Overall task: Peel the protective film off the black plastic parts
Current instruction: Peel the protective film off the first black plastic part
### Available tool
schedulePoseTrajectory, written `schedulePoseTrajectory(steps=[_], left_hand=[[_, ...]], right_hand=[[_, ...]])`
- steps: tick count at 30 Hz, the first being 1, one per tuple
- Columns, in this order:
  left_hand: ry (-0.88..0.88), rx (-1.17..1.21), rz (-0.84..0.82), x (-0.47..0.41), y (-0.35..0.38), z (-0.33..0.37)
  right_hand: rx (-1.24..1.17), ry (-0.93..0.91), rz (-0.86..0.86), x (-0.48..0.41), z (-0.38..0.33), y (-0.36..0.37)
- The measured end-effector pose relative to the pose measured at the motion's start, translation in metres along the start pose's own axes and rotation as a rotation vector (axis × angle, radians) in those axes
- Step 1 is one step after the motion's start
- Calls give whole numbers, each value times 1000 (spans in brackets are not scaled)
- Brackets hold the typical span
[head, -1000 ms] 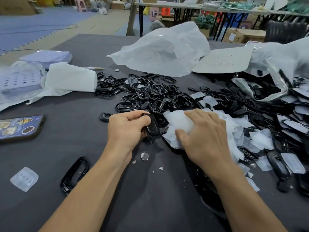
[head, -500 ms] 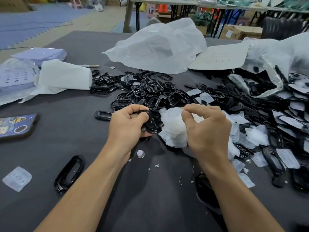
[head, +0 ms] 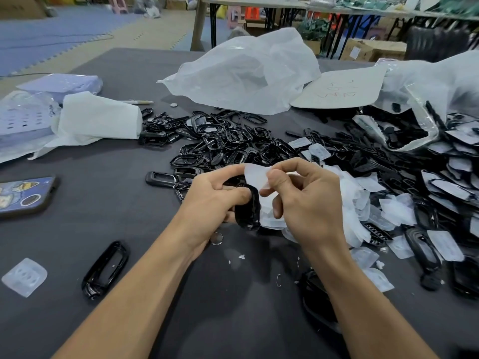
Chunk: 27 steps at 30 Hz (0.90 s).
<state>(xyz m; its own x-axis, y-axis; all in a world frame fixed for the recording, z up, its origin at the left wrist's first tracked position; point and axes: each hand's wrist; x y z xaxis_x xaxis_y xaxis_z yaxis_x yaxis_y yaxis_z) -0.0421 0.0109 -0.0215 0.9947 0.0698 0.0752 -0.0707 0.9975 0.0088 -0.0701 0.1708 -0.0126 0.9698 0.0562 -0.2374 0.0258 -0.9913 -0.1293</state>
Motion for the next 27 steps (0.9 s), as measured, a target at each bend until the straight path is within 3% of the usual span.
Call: schedulePoseTrajectory(steps=[13,19,21,24,27], left_hand=[[-110,181,92,-1,-4,8],[-96,199,138,-1,-4,9],[-100,211,189,-2,-5,9],[-94,253,277,-3,-6,9],[-78,257,327,-4,-4,9]], right_hand=[[-309,200,176,-7,-5,-10],[-308,211,257,-16,-1,-16],[-184,161,338,-16,0,-18],[341,-78,392,-5,2,-20],[667,-295,213,1,0,-2]])
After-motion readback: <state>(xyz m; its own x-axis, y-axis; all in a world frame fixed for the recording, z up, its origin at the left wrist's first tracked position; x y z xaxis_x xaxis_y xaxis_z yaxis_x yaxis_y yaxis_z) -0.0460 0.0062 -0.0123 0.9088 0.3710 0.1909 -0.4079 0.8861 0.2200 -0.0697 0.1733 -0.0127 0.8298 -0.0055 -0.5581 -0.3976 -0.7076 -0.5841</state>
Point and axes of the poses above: each hand's wrist, its own x-axis away from the middle knuckle, its own y-axis out of the palm, z = x × y
